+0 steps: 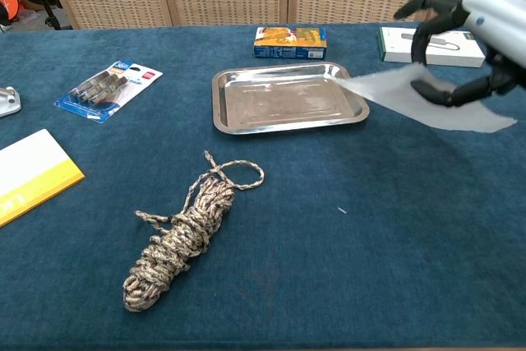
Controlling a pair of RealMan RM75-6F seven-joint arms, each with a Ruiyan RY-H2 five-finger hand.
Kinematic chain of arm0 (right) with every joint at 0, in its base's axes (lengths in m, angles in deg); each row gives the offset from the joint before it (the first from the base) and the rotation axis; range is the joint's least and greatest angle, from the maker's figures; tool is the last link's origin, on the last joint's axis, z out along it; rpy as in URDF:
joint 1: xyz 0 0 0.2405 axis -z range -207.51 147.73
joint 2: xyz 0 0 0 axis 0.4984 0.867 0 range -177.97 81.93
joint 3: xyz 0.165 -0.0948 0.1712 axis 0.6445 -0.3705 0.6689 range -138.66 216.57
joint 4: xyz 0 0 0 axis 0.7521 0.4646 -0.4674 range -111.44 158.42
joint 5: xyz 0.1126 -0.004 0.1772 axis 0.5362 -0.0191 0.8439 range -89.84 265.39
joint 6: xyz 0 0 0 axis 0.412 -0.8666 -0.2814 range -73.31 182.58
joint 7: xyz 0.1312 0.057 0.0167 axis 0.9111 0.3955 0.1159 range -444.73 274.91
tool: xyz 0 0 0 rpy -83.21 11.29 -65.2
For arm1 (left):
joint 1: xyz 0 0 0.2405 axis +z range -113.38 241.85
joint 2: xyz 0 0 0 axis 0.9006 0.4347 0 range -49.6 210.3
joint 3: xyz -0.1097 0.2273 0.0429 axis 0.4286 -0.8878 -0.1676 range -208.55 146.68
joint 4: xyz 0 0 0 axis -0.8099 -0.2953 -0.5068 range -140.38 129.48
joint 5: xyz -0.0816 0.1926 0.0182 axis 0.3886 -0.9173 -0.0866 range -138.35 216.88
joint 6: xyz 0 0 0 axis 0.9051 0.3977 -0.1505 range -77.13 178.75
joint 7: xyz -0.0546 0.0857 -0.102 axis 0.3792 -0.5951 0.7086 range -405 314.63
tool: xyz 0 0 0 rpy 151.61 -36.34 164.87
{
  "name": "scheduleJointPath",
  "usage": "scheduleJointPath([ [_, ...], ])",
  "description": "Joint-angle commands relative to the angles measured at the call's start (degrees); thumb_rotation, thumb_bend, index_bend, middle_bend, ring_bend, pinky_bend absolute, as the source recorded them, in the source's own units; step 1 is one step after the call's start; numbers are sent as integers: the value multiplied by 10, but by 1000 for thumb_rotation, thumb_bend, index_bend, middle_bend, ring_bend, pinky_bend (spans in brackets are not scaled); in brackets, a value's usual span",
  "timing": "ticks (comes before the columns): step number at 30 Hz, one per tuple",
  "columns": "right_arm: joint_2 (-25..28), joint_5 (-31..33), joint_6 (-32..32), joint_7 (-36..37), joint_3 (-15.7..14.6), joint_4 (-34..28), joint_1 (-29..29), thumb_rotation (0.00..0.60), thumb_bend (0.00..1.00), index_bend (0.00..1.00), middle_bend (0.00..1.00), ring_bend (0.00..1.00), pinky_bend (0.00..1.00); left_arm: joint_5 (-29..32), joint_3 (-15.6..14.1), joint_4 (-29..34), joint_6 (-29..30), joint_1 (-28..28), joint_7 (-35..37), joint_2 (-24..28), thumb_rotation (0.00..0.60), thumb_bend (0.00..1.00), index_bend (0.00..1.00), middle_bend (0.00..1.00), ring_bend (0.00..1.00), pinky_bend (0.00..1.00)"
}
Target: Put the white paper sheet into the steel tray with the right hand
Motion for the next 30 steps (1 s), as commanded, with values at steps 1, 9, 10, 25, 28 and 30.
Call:
scheduleJointPath([
  [1, 42, 36, 4, -48, 48, -76, -14, 600, 646, 712, 169, 0, 0, -3, -1, 0, 3, 2, 4, 2, 600, 0, 0, 0, 0, 0],
  [9, 21, 106, -15, -183, 123, -135, -80, 600, 672, 717, 169, 0, 0, -2, 1, -2, 7, 4, 17, 5, 600, 0, 0, 0, 0, 0],
  [10, 6, 120, -18, -208, 134, -135, -96, 600, 672, 721, 169, 0, 0, 0, 2, -2, 6, 3, 19, 6, 600, 0, 0, 0, 0, 0],
  [25, -177, 206, -21, -334, 146, 36, -225, 600, 696, 732, 171, 0, 0, 23, 10, -4, -18, -5, 33, 11, 600, 0, 0, 0, 0, 0],
  [28, -212, 215, -24, -347, 136, 84, -241, 600, 724, 736, 171, 0, 0, 28, 11, -2, -24, -7, 35, 13, 600, 0, 0, 0, 0, 0],
  [30, -233, 220, -27, -351, 132, 114, -251, 600, 723, 737, 171, 0, 0, 33, 14, -2, -26, -7, 38, 14, 600, 0, 0, 0, 0, 0],
])
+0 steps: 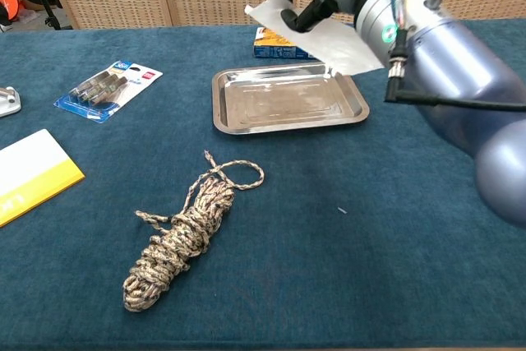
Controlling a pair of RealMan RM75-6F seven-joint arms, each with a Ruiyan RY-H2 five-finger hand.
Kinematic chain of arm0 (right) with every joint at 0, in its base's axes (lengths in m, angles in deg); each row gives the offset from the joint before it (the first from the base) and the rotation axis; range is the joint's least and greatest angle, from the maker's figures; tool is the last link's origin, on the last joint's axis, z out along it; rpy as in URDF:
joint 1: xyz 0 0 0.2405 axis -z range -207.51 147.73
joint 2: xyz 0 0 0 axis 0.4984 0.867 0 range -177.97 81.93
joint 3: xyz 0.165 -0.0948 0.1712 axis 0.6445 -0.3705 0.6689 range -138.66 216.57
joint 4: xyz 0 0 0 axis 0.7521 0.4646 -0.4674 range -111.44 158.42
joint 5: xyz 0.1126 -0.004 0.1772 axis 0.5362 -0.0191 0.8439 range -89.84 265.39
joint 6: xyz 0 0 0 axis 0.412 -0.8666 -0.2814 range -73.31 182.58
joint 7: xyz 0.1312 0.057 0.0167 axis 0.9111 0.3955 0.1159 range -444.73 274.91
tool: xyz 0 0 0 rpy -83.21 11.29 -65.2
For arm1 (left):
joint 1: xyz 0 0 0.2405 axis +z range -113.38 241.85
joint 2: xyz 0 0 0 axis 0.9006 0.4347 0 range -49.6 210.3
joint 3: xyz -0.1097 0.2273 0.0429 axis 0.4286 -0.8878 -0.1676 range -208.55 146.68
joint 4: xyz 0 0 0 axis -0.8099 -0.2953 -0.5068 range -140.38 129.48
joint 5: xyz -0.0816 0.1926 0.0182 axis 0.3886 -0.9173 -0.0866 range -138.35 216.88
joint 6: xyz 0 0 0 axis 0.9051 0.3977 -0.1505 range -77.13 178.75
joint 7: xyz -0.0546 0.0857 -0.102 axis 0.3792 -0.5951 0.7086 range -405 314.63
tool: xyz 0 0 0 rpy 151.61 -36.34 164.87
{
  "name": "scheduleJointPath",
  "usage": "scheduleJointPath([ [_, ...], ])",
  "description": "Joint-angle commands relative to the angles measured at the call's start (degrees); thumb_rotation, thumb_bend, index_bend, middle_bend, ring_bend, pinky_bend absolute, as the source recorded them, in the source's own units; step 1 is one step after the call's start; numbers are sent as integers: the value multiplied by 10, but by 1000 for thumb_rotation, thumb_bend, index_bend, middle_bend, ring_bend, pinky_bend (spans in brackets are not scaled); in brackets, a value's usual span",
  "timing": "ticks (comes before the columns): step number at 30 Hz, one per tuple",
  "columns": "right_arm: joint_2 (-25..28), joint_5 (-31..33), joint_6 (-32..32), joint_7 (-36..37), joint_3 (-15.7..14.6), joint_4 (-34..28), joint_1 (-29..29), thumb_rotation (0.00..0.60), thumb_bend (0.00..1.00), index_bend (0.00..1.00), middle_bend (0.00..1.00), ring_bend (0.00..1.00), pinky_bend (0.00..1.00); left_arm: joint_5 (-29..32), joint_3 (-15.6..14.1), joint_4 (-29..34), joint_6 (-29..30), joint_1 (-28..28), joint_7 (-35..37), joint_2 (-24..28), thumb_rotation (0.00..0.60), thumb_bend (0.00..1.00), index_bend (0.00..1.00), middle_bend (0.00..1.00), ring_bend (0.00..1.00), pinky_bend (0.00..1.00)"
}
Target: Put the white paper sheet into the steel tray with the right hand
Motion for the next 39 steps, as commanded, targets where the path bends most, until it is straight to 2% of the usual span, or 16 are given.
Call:
scheduleJointPath([
  [1, -50, 17, -8, -15, -12, 64, -27, 600, 723, 736, 171, 0, 0, 6, 3, 0, -3, -1, 4, 1, 600, 0, 0, 0, 0, 0],
  [9, -101, 24, -14, -23, -16, 142, -53, 600, 724, 740, 173, 0, 0, 20, 8, -5, -16, -5, 17, 5, 600, 0, 0, 0, 0, 0],
  [18, -147, 25, -37, 1, -26, 212, -72, 600, 724, 740, 173, 0, 0, 34, 13, -7, -35, -13, 20, 6, 600, 0, 0, 0, 0, 0],
  [27, -186, 40, -65, 19, -10, 290, -96, 600, 716, 740, 173, 0, 0, 48, 17, -8, -51, -20, 16, 6, 600, 0, 0, 0, 0, 0],
  [29, -194, 45, -74, 22, -4, 308, -103, 600, 664, 720, 167, 0, 0, 53, 19, -8, -55, -21, 15, 5, 600, 0, 0, 0, 0, 0],
  [30, -197, 47, -77, 24, -3, 314, -105, 600, 590, 650, 151, 0, 0, 55, 19, -8, -56, -22, 15, 5, 600, 0, 0, 0, 0, 0],
  [32, -202, 52, -89, 30, 0, 325, -108, 600, 383, 408, 101, 0, 0, 57, 20, -8, -60, -23, 13, 5, 600, 0, 0, 0, 0, 0],
  [35, -201, 67, -107, 39, 10, 319, -108, 600, 129, 181, 49, 0, 0, 60, 20, -8, -64, -25, 10, 5, 600, 0, 0, 0, 0, 0],
  [37, -195, 74, -109, 42, 19, 306, -107, 600, 30, 115, 18, 0, 0, 61, 20, -8, -67, -26, 9, 4, 600, 0, 0, 0, 0, 0],
  [39, -185, 83, -110, 37, 27, 285, -106, 600, 0, 77, 1, 0, 0, 61, 20, -7, -69, -27, 8, 4, 600, 0, 0, 0, 0, 0],
])
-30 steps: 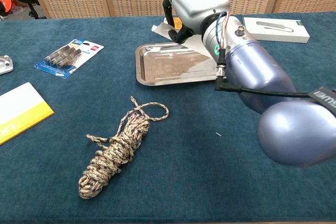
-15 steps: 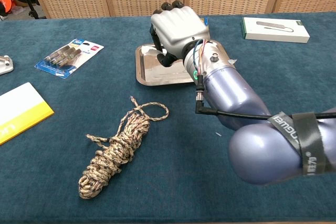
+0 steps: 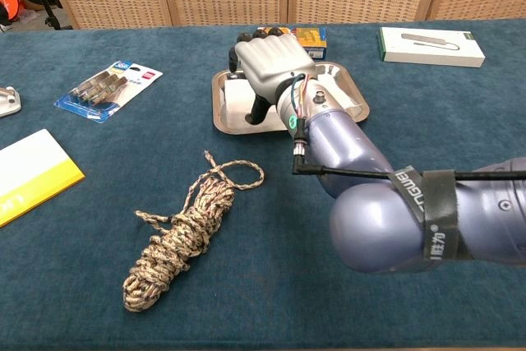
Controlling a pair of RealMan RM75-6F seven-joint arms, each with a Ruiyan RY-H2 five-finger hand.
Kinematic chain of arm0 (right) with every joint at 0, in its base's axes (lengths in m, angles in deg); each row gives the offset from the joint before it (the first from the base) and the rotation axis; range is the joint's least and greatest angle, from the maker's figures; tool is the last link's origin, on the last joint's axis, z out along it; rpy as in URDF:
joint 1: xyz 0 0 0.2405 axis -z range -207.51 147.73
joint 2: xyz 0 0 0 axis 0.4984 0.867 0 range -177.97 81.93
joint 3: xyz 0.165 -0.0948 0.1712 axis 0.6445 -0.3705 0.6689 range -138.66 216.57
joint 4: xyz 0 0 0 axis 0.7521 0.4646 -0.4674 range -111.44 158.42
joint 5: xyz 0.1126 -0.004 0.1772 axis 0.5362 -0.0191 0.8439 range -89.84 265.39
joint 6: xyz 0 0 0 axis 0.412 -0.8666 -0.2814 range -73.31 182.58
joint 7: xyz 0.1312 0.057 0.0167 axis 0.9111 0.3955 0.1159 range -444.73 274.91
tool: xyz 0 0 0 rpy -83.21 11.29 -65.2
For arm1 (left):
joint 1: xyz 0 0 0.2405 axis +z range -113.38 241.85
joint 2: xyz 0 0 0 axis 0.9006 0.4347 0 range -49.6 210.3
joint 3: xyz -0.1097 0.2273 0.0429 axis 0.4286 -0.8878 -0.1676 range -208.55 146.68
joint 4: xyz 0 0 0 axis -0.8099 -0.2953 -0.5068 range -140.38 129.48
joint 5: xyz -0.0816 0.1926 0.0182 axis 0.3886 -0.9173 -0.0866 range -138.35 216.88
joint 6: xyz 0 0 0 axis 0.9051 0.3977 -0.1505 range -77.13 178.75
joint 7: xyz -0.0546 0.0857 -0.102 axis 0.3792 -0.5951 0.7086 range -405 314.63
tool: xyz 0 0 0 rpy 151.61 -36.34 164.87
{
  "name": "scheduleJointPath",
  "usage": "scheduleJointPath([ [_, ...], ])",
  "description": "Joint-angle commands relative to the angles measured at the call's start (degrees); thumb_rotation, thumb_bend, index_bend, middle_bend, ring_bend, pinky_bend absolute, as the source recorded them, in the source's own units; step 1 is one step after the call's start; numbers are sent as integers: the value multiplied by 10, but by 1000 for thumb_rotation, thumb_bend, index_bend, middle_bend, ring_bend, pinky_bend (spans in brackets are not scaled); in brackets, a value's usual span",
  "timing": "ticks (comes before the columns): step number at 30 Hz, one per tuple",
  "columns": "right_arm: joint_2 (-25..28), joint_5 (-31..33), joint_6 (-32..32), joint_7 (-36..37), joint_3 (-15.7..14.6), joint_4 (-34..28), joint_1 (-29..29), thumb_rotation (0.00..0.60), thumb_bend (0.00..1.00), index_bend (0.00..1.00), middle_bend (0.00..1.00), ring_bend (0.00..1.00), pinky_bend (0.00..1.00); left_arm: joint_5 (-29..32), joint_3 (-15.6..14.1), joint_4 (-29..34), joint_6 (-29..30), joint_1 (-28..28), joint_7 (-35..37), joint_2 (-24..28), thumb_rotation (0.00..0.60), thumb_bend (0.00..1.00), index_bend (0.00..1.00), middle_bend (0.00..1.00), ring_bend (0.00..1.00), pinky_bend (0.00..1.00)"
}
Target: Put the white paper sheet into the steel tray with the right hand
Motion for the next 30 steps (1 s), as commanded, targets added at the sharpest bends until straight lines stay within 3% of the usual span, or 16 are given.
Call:
scheduleJointPath([
  [1, 16, 15, -4, -7, 14, -34, 2, 600, 0, 67, 0, 0, 0, 0, -1, 1, -2, -1, -1, 0, 600, 0, 0, 0, 0, 0],
  [8, 57, 54, -9, -37, 23, -139, 26, 600, 20, 60, 0, 0, 0, -6, -3, 3, 2, 0, -5, 0, 600, 0, 0, 0, 0, 0],
  [13, 105, 69, -28, -16, 26, -243, 48, 600, 335, 104, 27, 0, 0, -10, -5, 4, 2, 0, -6, 0, 600, 0, 0, 0, 0, 0],
  [16, 147, 83, -52, 9, 26, -314, 66, 600, 420, 144, 64, 0, 0, -12, -5, 3, 3, 0, -5, 0, 600, 0, 0, 0, 0, 0],
  [21, 261, 120, -89, 24, 10, -442, 105, 600, 447, 180, 88, 0, 0, -17, -8, 4, 2, -2, -10, -2, 600, 0, 0, 0, 0, 0],
  [24, 309, 123, -95, 33, -5, -480, 120, 600, 448, 180, 91, 0, 0, -19, -9, 5, 3, -2, -14, -3, 600, 0, 0, 0, 0, 0],
  [30, 408, 34, -60, 88, -51, -537, 179, 600, 448, 196, 104, 0, 0, -23, -12, 7, 6, -2, -29, -6, 600, 0, 0, 0, 0, 0],
])
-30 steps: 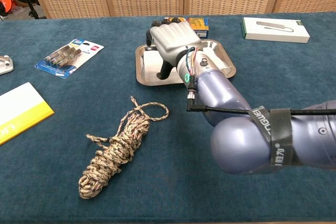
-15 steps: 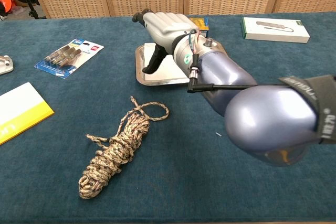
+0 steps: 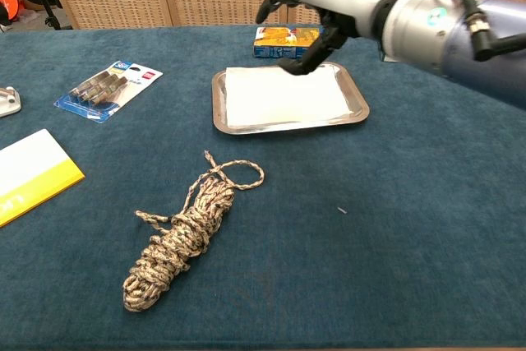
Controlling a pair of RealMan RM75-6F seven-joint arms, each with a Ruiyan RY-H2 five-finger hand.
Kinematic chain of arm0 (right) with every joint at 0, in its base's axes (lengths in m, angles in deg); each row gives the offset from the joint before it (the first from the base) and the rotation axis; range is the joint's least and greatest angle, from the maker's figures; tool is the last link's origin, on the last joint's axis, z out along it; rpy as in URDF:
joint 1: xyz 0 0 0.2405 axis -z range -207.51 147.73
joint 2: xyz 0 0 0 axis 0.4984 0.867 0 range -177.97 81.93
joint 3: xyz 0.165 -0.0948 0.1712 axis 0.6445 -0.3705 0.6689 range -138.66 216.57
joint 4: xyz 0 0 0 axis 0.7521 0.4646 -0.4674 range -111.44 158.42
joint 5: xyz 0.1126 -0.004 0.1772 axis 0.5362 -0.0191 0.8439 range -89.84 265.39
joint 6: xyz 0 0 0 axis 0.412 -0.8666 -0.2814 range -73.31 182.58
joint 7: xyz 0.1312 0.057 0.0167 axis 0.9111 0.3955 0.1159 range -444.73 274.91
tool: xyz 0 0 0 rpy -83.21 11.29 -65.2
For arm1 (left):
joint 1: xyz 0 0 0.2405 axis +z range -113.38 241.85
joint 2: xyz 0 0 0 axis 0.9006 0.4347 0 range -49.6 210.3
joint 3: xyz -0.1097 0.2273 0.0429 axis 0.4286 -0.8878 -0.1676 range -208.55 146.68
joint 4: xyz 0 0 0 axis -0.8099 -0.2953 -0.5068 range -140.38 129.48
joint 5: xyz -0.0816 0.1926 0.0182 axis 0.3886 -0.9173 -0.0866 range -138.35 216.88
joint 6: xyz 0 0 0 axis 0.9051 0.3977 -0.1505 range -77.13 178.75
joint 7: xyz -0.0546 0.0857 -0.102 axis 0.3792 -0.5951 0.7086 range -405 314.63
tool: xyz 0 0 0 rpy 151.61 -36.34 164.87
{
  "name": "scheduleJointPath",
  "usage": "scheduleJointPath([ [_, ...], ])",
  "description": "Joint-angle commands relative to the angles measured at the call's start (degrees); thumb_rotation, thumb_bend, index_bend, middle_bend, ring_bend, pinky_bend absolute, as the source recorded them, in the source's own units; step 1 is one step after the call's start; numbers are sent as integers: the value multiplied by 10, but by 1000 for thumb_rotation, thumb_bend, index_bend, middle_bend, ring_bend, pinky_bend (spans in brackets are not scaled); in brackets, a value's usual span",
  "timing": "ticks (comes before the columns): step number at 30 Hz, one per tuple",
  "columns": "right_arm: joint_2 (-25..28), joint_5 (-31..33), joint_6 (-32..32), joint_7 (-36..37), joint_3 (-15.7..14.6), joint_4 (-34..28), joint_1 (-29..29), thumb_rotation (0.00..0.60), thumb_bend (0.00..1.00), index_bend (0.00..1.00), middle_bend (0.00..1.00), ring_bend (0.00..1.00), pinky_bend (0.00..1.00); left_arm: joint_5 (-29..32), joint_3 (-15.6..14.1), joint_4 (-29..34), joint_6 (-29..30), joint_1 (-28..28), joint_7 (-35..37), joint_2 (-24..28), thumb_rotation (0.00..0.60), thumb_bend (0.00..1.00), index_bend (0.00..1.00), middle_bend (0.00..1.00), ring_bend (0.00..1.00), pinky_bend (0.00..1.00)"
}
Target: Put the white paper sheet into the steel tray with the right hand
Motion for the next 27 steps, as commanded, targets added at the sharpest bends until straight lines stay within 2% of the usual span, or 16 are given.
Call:
scheduleJointPath([
  [1, 75, -85, 31, 54, -44, -42, 59, 600, 445, 196, 104, 0, 0, -3, -2, 1, 2, 0, -7, -2, 600, 0, 0, 0, 0, 0],
  [7, 163, -255, 135, 164, -106, -24, 147, 600, 440, 196, 104, 0, 0, -16, -8, 4, 9, 1, -22, -7, 600, 0, 0, 0, 0, 0],
  [9, 176, -287, 162, 194, -119, -12, 164, 600, 428, 196, 104, 0, 0, -20, -9, 7, 11, 1, -26, -8, 600, 0, 0, 0, 0, 0],
  [12, 195, -335, 223, 240, -138, 20, 198, 600, 326, 196, 104, 0, 0, -29, -11, 12, 17, 1, -39, -10, 600, 0, 0, 0, 0, 0],
  [13, 197, -347, 241, 253, -144, 31, 208, 600, 252, 196, 104, 0, 0, -31, -12, 13, 19, 1, -44, -12, 600, 0, 0, 0, 0, 0],
  [14, 199, -356, 256, 263, -149, 42, 216, 600, 160, 196, 103, 0, 0, -32, -12, 13, 20, 1, -50, -13, 600, 0, 0, 0, 0, 0],
  [17, 202, -374, 288, 278, -161, 67, 236, 600, 6, 147, 50, 0, 0, -34, -15, 12, 18, -1, -65, -18, 600, 0, 0, 0, 0, 0],
  [20, 201, -382, 323, 279, -172, 89, 261, 600, 0, 49, 0, 0, 0, -40, -18, 9, 18, -3, -81, -23, 600, 0, 0, 0, 0, 0],
  [24, 203, -390, 368, 305, -192, 103, 300, 600, 0, 42, 0, 0, 0, -45, -19, 8, 21, -3, -93, -29, 600, 0, 0, 0, 0, 0],
  [27, 203, -389, 418, 361, -211, 112, 346, 600, 0, 42, 0, 0, 0, -46, -19, 10, 28, 0, -91, -28, 600, 0, 0, 0, 0, 0],
])
